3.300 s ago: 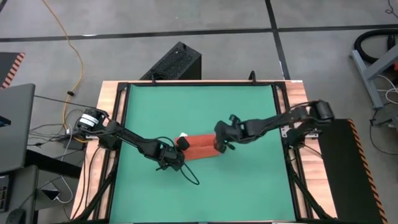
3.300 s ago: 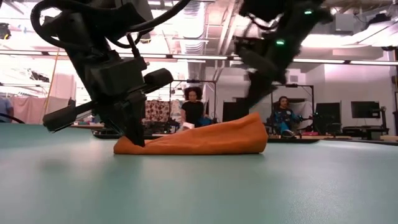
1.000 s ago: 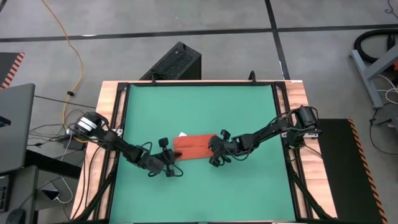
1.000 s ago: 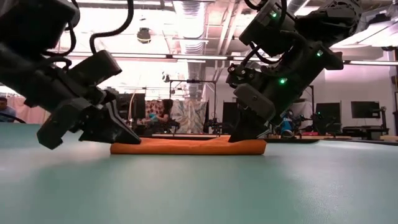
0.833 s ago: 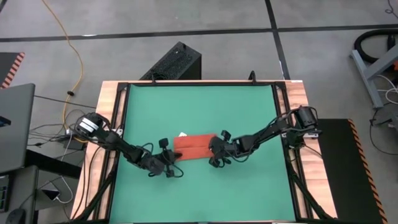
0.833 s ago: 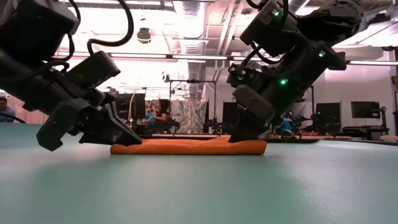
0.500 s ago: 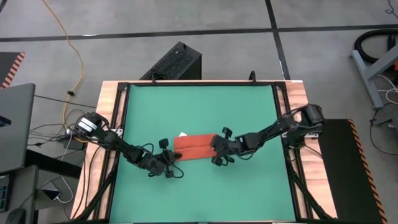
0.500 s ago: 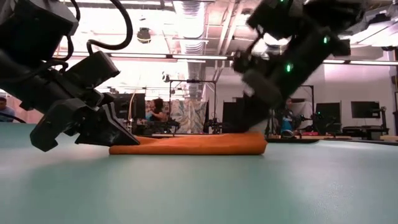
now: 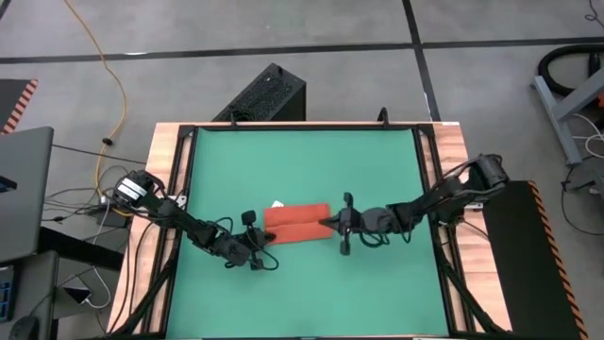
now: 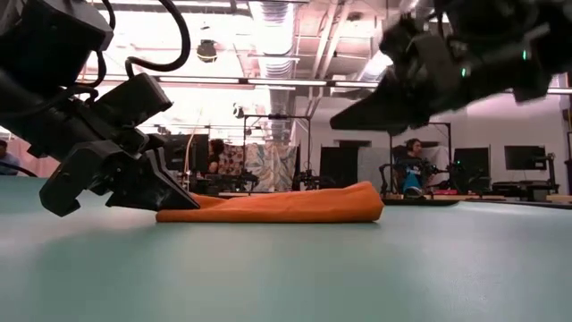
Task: Roll towel
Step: Roll the orange towel
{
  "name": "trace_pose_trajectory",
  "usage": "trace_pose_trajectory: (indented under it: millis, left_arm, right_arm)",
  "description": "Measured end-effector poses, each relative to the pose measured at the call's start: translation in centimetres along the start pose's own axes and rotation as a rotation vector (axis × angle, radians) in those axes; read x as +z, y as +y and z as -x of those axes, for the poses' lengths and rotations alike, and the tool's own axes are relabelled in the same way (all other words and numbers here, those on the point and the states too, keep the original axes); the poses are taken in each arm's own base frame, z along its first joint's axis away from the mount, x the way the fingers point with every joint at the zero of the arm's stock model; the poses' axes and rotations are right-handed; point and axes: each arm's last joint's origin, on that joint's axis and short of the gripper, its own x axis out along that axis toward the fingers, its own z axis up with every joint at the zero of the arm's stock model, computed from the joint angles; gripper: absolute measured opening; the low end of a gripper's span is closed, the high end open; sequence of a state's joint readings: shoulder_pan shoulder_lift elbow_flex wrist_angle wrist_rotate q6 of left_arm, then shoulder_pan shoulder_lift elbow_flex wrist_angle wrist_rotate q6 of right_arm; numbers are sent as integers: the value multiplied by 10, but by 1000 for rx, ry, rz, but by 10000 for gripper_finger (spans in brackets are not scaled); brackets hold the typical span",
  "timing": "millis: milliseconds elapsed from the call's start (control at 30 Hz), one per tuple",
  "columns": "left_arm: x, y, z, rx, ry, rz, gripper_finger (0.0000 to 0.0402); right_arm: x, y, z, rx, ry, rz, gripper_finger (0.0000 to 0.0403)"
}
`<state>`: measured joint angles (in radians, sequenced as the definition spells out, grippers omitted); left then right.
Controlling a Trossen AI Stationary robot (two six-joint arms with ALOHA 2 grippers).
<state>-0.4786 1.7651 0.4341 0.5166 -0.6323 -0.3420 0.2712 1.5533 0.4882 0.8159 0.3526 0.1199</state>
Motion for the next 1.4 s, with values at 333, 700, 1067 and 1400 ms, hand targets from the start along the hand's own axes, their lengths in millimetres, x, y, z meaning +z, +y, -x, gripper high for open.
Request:
trace_pose_trajectory:
  millis: [333, 700, 1067, 1400]
  left_arm:
    - [1, 1, -1, -17, 2, 11, 0]
    - [-1, 0, -1, -41, 24, -45, 0]
    - [1, 8, -6, -55, 41, -190, 0]
    - [14, 28, -23, -165, 54, -249, 0]
  right_arm:
    - [-43, 3, -33, 10, 71, -11, 6]
    - [-88, -11, -48, -80, 200, -231, 5]
    - [-102, 8, -39, -176, 250, -303, 5]
    - [-106, 24, -30, -215, 227, -343, 5]
